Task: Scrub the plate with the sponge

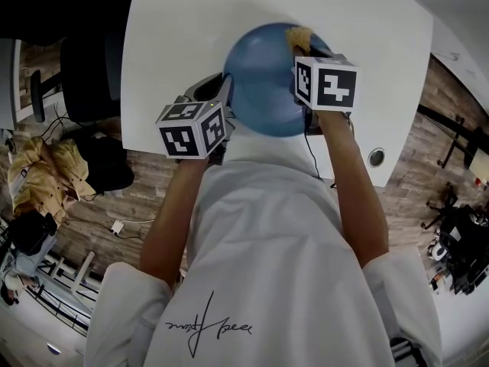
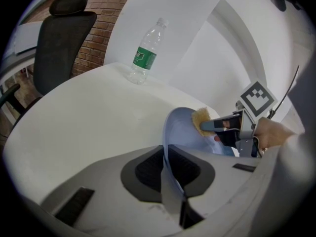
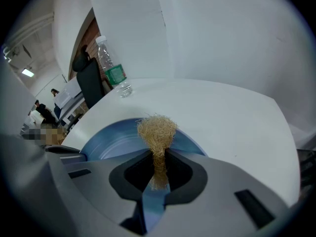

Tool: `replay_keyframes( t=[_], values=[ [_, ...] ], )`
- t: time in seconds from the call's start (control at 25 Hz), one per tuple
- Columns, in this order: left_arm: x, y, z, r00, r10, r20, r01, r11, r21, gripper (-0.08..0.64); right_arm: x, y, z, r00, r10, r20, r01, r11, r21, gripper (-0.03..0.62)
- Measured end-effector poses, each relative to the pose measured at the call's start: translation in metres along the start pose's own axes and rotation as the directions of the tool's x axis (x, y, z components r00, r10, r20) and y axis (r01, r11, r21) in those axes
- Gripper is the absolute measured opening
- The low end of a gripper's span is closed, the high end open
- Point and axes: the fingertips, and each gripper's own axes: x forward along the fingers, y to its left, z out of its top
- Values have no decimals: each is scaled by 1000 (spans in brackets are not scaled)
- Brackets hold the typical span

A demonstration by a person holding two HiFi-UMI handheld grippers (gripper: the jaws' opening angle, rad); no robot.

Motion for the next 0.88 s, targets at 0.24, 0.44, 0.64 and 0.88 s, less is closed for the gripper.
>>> replay_keyframes(
  t=[0.24,0.44,0.64,0.88],
  values=[
    [0,1,0,1000,-6,18,7,1000,-29,18,3,6,2,1000,9,8,-9,1000,-7,44],
    [-1,2,-1,1000,-9,17,9,999,-30,20,5,16,4,1000,26,7,-26,999,-28,44],
    [-1,1,0,1000,-12,23,13,999,-36,18,7,27,8,999,43,11,-42,997,-59,44],
    [-1,2,1,1000,-12,23,13,999,-46,18,11,34,11,998,63,15,-62,996,-66,44]
  ],
)
